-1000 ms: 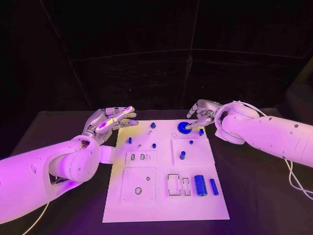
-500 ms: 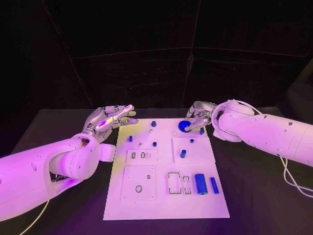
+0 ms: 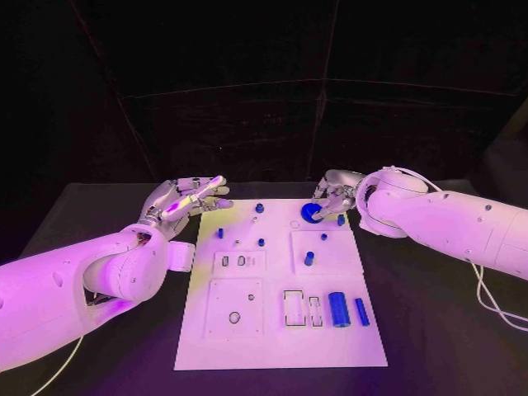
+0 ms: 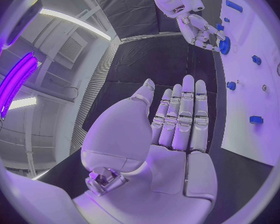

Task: Assemble the parts on the task board

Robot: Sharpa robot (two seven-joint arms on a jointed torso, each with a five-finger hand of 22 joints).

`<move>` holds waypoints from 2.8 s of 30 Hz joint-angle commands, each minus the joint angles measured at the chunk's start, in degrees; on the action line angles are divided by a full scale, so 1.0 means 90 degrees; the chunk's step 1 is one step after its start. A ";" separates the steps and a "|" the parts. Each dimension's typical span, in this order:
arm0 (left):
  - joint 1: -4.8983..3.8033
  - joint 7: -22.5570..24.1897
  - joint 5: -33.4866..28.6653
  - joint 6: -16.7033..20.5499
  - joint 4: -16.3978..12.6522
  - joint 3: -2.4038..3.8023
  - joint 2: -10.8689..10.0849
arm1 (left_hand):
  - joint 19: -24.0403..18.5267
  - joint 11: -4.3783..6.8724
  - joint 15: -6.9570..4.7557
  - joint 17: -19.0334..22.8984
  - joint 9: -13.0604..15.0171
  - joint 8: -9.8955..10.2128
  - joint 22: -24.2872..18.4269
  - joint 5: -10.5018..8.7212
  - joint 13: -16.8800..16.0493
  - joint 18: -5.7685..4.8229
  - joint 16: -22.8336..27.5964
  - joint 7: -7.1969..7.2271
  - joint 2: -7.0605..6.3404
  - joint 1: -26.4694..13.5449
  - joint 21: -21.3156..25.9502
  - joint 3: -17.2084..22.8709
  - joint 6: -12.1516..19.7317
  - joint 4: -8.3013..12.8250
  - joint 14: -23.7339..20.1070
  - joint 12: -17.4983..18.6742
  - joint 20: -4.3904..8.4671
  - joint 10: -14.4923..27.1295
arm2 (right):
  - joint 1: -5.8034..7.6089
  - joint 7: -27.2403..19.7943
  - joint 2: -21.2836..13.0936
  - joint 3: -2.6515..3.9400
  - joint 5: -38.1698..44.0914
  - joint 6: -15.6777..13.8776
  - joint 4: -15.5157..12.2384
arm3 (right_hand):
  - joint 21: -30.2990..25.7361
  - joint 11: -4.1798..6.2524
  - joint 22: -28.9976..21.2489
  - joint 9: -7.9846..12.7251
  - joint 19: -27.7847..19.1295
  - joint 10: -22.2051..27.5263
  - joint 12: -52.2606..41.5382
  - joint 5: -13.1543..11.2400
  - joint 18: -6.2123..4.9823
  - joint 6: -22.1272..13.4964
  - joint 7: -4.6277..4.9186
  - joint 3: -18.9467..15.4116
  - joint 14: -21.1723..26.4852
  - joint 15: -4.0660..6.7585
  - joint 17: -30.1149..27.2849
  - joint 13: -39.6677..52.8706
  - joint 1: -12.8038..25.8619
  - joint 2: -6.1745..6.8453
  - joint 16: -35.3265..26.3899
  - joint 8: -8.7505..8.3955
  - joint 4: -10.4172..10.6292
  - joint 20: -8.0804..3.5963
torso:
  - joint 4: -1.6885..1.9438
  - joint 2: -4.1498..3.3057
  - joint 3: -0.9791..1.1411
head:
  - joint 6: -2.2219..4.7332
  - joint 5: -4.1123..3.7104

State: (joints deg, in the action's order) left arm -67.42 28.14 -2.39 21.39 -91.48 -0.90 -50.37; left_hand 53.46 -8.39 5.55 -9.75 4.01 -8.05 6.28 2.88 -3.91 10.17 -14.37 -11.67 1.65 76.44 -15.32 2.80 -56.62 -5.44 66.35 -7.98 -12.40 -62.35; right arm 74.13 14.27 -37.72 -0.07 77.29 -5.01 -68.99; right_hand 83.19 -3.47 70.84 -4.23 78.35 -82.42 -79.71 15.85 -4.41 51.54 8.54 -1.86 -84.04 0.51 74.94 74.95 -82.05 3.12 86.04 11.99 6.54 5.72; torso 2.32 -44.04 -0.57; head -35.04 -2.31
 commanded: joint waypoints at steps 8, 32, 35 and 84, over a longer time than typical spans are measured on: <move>-0.0011 0.0006 0.0000 -0.0106 0.0007 0.0004 0.0012 | 0.0041 -0.0004 0.0016 -0.0006 -0.0001 0.0028 -0.0010 -0.0017 0.0001 0.0046 0.0045 0.0002 -0.0019 -0.0017 0.0022 0.0011 -0.0047 0.0042 0.0042 0.0029 -0.0011 -0.0054 | -0.0001 0.0020 0.0125 -0.0007 0.0735 -0.0123 0.0046 | 0.0076 0.0036 0.0113 -0.0004 0.0103 -0.0087 -0.0080 -0.0269 0.0069 0.0281 -0.0051 0.0108 -0.0459 0.0052 0.0591 0.0227 0.0004 -0.0146 0.0046 0.0097 -0.0117 -0.0031 | 0.0002 -0.0001 -0.0002 | -0.0018 -0.0032; -0.0011 -0.0061 -0.0169 -0.0154 -0.0006 0.0004 -0.0002 | 0.0054 -0.0019 0.0021 -0.0013 -0.0005 0.0051 -0.0023 -0.0017 0.0005 0.0042 0.0071 -0.0020 -0.0020 -0.0037 0.0039 0.0005 -0.0042 0.0044 0.0047 0.0059 -0.0010 -0.0050 | -0.0015 0.0209 -0.0039 -0.0010 0.1355 -0.0619 -0.0708 | 0.0144 0.0113 0.0281 0.0059 0.0197 -0.0112 -0.0065 0.0140 0.0102 0.0595 -0.0121 0.0786 -0.0464 0.0118 0.0622 0.0273 0.0132 -0.0163 0.0058 -0.0088 -0.0226 -0.0101 | -0.0002 0.0004 -0.0004 | -0.0024 0.0004; -0.0011 -0.0063 -0.0169 -0.0156 -0.0009 0.0004 -0.0006 | 0.0054 -0.0019 0.0021 -0.0013 -0.0005 0.0051 -0.0023 -0.0017 0.0005 0.0042 0.0071 -0.0020 -0.0020 -0.0037 0.0039 0.0005 -0.0042 0.0044 0.0047 0.0059 -0.0010 -0.0050 | -0.0015 0.0237 -0.0092 -0.0009 0.1357 -0.0727 -0.0873 | 0.0157 0.0113 0.0315 0.0059 0.0218 -0.0111 -0.0055 0.0422 0.0109 0.0616 -0.0122 0.0896 -0.0463 0.0116 0.0617 0.0273 0.0270 -0.0078 0.0056 -0.0148 -0.0162 -0.0101 | -0.0004 0.0005 -0.0004 | -0.0021 0.0011; -0.0013 -0.0078 -0.0170 -0.0181 0.0020 0.0005 0.0029 | 0.0060 -0.0026 0.0025 -0.0018 -0.0008 0.0064 -0.0031 -0.0017 0.0007 0.0041 0.0087 -0.0029 -0.0023 -0.0043 0.0049 0.0002 -0.0039 0.0049 0.0052 0.0076 -0.0011 -0.0047 | -0.0118 0.0393 0.1522 -0.0175 0.1880 -0.0425 -0.0208 | 0.0181 0.0062 0.0403 0.0065 0.0265 -0.0039 0.0097 0.0334 0.0128 0.0577 -0.0060 0.1649 -0.0451 0.0083 0.0558 0.0168 0.0667 0.0367 0.0029 -0.0497 -0.0098 -0.0079 | -0.0002 -0.0001 0.0003 | -0.0115 0.0145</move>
State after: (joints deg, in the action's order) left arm -67.43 27.15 -3.95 20.52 -91.27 -0.90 -50.16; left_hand 53.66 -8.59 5.75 -9.87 4.02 -7.79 6.05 2.88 -3.91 10.18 -13.75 -11.87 1.65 76.44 -15.08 2.95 -56.82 -5.29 66.55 -7.49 -12.61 -62.54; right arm 73.00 18.22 -24.11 -1.61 93.77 -10.26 -70.91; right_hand 84.59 -2.78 74.46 -3.77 80.60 -83.10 -79.16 19.19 -4.43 57.13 7.99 13.20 -84.05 1.34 74.90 74.97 -76.37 6.09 86.20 7.86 5.44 4.71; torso 2.30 -44.08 -0.53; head -36.05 -1.01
